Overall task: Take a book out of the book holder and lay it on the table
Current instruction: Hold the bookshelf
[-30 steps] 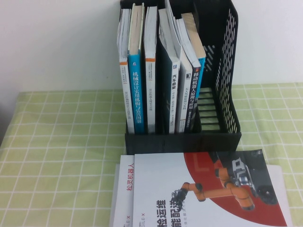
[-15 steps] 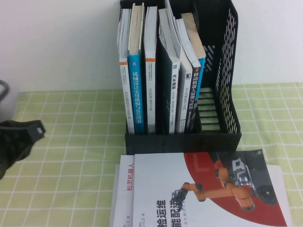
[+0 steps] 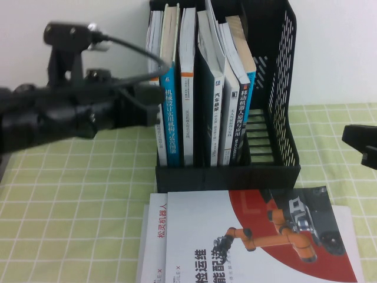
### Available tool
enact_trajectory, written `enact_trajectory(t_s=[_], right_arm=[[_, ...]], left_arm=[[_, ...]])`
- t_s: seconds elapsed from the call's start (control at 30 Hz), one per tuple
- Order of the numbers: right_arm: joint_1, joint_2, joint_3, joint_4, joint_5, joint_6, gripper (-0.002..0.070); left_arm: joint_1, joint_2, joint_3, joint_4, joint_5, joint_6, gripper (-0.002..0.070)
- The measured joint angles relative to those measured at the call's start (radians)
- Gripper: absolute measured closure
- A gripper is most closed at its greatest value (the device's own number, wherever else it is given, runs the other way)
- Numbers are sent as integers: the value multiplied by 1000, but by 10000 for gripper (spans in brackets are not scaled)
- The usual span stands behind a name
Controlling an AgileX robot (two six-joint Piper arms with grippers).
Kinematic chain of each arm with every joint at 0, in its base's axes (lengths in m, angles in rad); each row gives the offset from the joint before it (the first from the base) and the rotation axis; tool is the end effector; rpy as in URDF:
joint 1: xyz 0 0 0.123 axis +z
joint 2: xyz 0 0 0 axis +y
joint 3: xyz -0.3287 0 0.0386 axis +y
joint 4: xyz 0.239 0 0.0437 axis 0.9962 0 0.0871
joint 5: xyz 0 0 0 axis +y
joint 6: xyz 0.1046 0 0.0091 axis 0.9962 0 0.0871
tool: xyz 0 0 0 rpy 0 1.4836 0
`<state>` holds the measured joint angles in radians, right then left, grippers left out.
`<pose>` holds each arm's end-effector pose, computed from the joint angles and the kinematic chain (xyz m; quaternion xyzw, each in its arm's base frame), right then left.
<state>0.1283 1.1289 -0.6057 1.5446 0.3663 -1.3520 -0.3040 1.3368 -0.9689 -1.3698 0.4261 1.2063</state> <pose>0.2051 0.0644 0.3128 -0.0711 0.8345 0.2353 0.4932 0.2635 -0.1273 0.3717 0.1809 0.7957 -0.2894 0.5005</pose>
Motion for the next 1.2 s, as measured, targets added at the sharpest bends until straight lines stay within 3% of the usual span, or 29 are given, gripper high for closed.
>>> enact_trajectory(t_s=[0.1, 0.27, 0.57, 0.67, 0.9, 1.2], right_arm=[[33, 54, -14, 119, -48, -218, 678], [88, 152, -65, 160, -44, -308, 656], [111, 275, -190, 165, -27, -338, 456], [111, 305, -219, 165, -29, -338, 420], [112, 422, -320, 167, 29, -369, 386], [120, 528, -384, 167, 53, -425, 237]], left_arm=[[-32, 108, -145, -4, 0, 12, 678], [-101, 276, -378, 25, 8, 22, 678], [-215, 472, -630, 210, 33, 22, 678], [-230, 492, -655, 275, 21, 9, 678], [-223, 488, -677, 540, 2, -221, 678], [-216, 481, -687, 867, 23, -476, 678]])
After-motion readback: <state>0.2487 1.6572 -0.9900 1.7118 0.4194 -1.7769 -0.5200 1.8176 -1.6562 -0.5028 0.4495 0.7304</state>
